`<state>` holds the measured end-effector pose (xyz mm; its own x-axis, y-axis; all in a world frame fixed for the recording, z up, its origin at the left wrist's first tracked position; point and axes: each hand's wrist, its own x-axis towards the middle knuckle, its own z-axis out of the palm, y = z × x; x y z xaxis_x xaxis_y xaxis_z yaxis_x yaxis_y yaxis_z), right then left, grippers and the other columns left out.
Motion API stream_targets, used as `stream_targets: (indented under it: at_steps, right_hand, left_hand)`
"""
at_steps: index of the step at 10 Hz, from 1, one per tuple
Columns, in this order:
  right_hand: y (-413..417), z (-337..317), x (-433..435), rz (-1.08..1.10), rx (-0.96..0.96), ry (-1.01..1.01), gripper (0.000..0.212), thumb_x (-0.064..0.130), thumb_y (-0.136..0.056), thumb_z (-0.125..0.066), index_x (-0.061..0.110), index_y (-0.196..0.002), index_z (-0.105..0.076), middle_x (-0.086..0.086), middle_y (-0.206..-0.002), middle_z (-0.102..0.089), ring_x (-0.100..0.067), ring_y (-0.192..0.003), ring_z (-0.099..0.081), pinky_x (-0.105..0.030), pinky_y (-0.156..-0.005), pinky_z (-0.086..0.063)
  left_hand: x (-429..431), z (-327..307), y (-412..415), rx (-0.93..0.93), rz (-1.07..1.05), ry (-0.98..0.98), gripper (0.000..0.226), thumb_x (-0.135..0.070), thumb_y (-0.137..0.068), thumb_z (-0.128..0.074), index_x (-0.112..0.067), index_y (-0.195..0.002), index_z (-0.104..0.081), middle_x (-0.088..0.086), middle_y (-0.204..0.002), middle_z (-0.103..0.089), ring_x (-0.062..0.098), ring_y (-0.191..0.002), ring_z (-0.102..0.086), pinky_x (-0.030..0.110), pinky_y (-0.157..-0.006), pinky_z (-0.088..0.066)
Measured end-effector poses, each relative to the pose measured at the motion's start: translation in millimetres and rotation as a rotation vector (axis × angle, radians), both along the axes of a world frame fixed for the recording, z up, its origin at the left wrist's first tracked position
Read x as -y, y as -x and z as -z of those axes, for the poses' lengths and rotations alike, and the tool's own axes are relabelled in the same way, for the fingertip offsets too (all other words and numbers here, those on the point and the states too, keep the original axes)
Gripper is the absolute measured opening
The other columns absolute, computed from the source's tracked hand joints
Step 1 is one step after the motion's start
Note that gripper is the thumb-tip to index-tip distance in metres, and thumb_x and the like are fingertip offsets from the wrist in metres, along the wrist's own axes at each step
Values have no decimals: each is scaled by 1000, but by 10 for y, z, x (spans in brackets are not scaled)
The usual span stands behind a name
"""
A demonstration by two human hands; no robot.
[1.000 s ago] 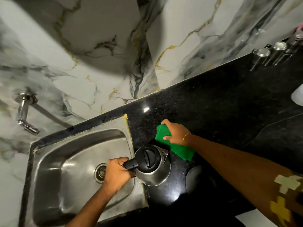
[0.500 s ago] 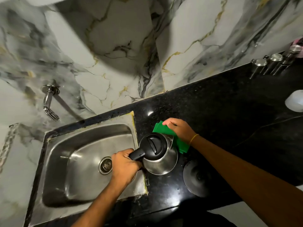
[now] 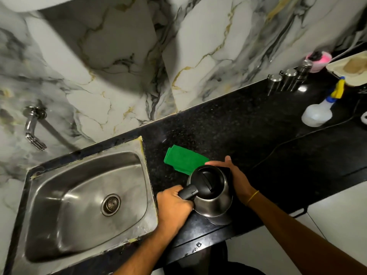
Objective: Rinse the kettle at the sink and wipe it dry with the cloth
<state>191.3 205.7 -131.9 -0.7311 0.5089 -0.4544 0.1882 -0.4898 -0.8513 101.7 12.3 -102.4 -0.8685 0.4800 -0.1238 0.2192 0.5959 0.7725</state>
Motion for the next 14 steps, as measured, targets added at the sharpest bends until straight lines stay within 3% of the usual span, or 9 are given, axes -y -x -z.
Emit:
stream_targets:
  at_steps: [3,4,6,8,10,11,12,13,14]
  right_hand:
    - [-275,247,23,46,8,180,81,45,-110,-13,-20,-131,-56,-47,-133,-54,-43,-120,-57,-60,-121,-33]
    - [-309,253,28,56,6,199,80,42,-110,-10,-23,-135,-50,-50,-136,-49,-43,-121,-53,-60,-122,-32]
    - [-327,225,-2,86,-20,185,77,38,-111,-9,-25,-134,-49,-47,-131,-52,-43,-120,-53,-58,-121,-33]
    - [-462,306,95,176,0,180,77,40,-111,-10,-21,-135,-51,-48,-135,-51,-44,-120,-55,-59,-120,-34]
    - [-432,328,51,164,46,144,74,35,-112,-11,-22,-134,-51,-51,-134,-50,-56,-128,-52,-62,-121,-32]
    - [-468,337,-33,92,64,72,52,13,-110,-24,-22,-128,-57,-46,-131,-57,-58,-130,-51,-60,-122,-32]
    - [-349,241,-190,19,101,-41,38,9,-103,-43,-12,-125,-66,-33,-134,-63,-47,-130,-58,-43,-114,-47]
    - [-76,-24,-391,-72,154,-404,31,7,-101,-53,2,-127,-69,-20,-135,-68,-30,-127,-64,-17,-100,-50]
    - [444,-467,-342,-281,198,-954,43,21,-98,-66,8,-139,-64,-13,-143,-64,-27,-138,-57,-37,-119,-40]
  left_hand:
    - [-76,270,-385,13,4,23,19,-11,-56,-70,-16,-60,-52,-9,-43,-40,2,-41,-37,19,-41,-19]
    - [-74,360,-483,36,-8,-3,30,-9,-58,-73,-27,-53,-49,-13,-43,-43,0,-40,-37,14,-42,-19]
    - [-95,401,-504,14,13,18,36,-11,-57,-74,-22,-50,-41,-10,-44,-42,2,-40,-36,14,-41,-19]
    - [-68,474,-399,-14,162,30,24,-8,-59,-75,-7,-57,-51,7,-46,-49,4,-46,-38,39,-42,-34]
    - [-56,466,-323,-27,278,27,17,-18,-63,-68,-19,-60,-51,-10,-49,-49,5,-47,-48,21,-44,-32]
    - [14,376,-232,-45,470,37,19,-26,-69,-69,-25,-74,-51,-9,-66,-54,10,-62,-53,28,-56,-40]
    - [154,259,-28,-177,624,112,43,-53,-82,-69,-31,-117,-56,-10,-106,-63,10,-102,-57,35,-89,-45]
    - [185,-29,252,-357,632,141,65,-66,-92,-53,-29,-145,-43,-7,-140,-56,14,-134,-46,49,-107,-39]
    - [118,-463,724,-624,499,141,68,-62,-96,-46,-23,-151,-38,-2,-159,-45,22,-148,-36,57,-111,-37]
